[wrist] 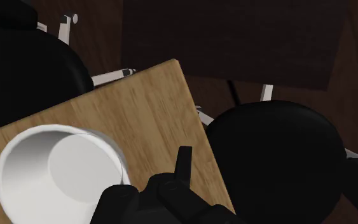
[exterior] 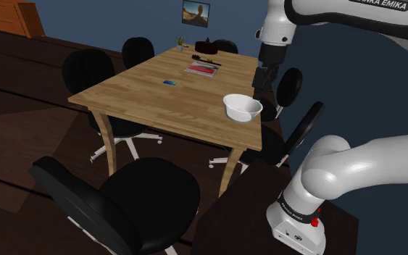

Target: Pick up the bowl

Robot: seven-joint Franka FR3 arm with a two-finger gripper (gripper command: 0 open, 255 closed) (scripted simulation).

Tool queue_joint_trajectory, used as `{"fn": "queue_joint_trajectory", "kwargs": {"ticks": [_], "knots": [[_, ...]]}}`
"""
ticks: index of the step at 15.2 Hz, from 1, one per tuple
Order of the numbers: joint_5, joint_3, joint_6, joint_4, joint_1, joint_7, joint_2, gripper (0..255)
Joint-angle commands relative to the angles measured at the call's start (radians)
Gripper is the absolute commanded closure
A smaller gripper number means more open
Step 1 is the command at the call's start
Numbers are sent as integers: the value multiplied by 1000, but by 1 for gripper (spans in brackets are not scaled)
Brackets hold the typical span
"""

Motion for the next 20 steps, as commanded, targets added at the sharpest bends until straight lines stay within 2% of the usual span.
{"fn": "queue_joint_trajectory", "kwargs": {"ticks": [1, 10, 18, 20], "knots": [[0, 0, 0, 0, 0, 0, 0, 0], [-116, -59, 368, -120, -46, -34, 130, 0], [-207, -118, 691, -125, -91, -41, 335, 0], [-210, -120, 710, -135, -93, -39, 343, 0]]}}
